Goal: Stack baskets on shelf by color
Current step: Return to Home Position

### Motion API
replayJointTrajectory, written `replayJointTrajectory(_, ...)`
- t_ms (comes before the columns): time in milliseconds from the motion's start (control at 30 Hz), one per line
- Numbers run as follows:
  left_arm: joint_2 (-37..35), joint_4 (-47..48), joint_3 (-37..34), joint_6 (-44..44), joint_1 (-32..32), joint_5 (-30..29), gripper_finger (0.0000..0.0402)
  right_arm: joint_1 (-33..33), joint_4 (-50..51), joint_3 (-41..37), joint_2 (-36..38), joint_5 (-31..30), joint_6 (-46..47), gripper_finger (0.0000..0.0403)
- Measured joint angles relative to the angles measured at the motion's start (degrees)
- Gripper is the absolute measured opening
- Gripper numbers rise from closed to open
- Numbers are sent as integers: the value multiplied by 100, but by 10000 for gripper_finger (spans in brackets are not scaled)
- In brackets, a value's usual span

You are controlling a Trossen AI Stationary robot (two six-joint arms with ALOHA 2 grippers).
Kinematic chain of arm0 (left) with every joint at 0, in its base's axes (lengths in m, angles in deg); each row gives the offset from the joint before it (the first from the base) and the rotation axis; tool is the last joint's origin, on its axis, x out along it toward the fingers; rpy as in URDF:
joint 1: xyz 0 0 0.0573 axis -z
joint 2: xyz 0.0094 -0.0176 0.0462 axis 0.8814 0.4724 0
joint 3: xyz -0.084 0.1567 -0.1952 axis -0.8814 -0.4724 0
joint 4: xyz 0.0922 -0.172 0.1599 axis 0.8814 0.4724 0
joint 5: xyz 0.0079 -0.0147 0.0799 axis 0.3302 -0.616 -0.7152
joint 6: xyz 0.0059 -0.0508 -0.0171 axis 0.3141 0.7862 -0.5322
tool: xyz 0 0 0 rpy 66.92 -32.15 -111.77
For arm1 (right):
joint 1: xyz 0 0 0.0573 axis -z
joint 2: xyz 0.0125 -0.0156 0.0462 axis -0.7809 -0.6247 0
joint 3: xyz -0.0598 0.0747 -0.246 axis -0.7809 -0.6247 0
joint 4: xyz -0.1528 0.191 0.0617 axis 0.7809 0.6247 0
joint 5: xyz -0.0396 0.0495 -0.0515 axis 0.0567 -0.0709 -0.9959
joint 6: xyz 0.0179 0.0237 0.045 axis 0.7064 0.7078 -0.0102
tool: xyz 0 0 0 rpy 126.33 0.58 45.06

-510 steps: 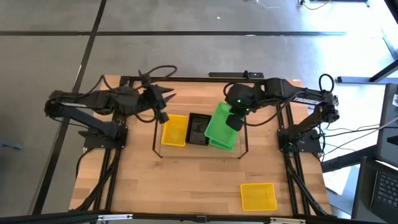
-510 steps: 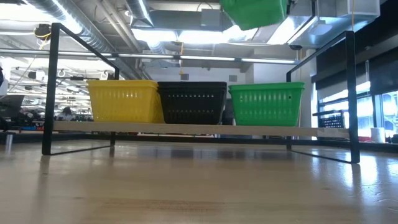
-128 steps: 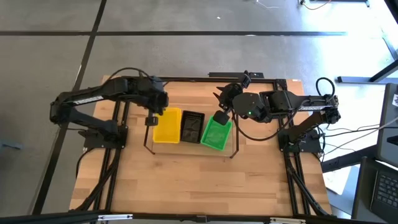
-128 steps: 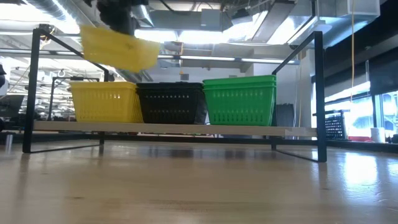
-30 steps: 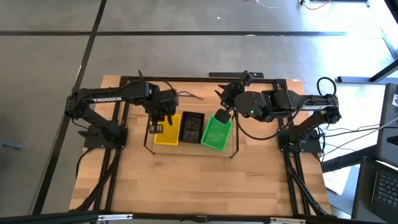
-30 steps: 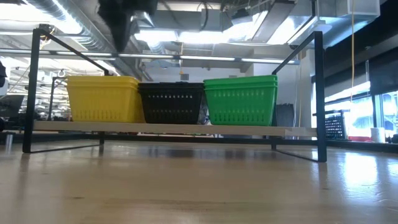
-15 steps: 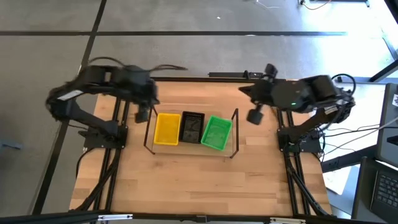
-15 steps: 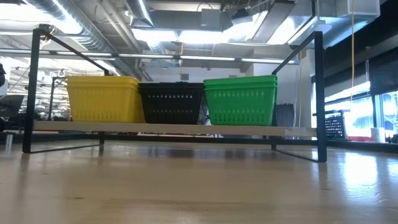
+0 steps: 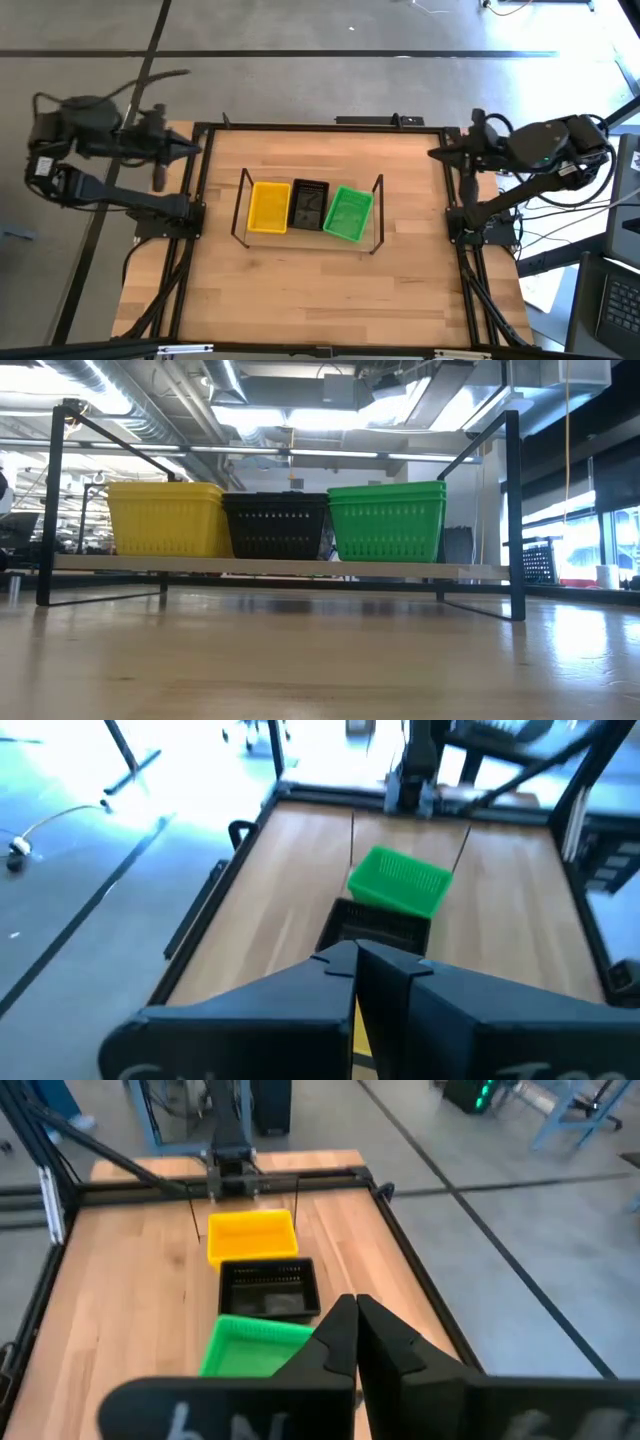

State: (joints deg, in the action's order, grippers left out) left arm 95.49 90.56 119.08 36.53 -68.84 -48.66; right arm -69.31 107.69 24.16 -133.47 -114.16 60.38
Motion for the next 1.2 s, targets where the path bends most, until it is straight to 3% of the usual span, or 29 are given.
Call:
replayJointTrajectory(333, -1851, -999, -1540, 383, -1, -48, 0, -36, -1945, -2528, 1975, 249, -317, 0)
replayJointTrajectory(600, -2889, -1814, -2751, 406, -2, 37, 0, -38, -3978, -4448, 3419, 1592, -1088, 0)
replayJointTrajectory(867, -3677, -2148, -3327, 406, -1, 50, 0, -37, -4185, -5597, 4613, 1873, -1063, 0)
replayJointTrajectory(1200, -4494, -2160, -3393, 398, -1, 109, 0, -38, -4387, -6503, 5911, 1984, -1073, 0)
